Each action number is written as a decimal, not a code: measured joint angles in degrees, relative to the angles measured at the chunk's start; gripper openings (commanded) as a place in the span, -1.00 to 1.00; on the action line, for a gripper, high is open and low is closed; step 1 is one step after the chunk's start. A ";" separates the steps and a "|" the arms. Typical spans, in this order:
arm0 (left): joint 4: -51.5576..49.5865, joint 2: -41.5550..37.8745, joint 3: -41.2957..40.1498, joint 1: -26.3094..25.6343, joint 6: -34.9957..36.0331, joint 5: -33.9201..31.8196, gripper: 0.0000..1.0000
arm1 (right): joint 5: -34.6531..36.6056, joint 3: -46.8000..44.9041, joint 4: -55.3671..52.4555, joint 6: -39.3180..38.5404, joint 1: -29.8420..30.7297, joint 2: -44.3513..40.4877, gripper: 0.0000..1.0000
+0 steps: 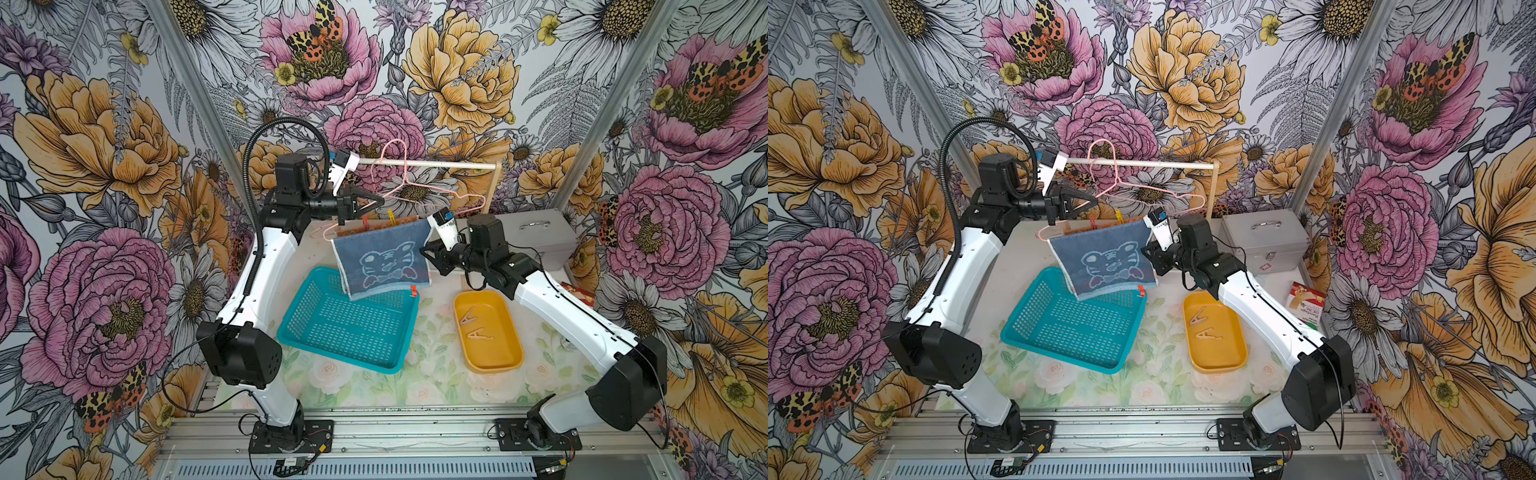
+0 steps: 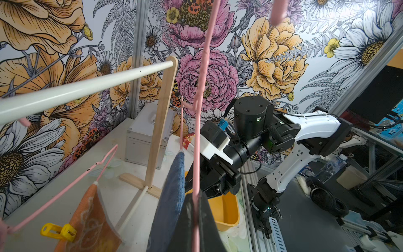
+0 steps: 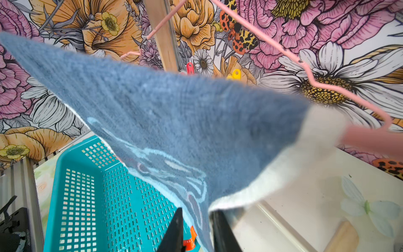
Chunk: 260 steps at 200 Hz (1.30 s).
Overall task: Remove the clothespins securing towels to the hanger
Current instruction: Remove the towel from the hanger.
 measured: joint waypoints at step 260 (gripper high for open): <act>0.02 1.42 1.75 3.87 -0.50 -1.16 -1.00 | 4.26 1.68 -3.10 -1.42 0.87 -6.23 -1.00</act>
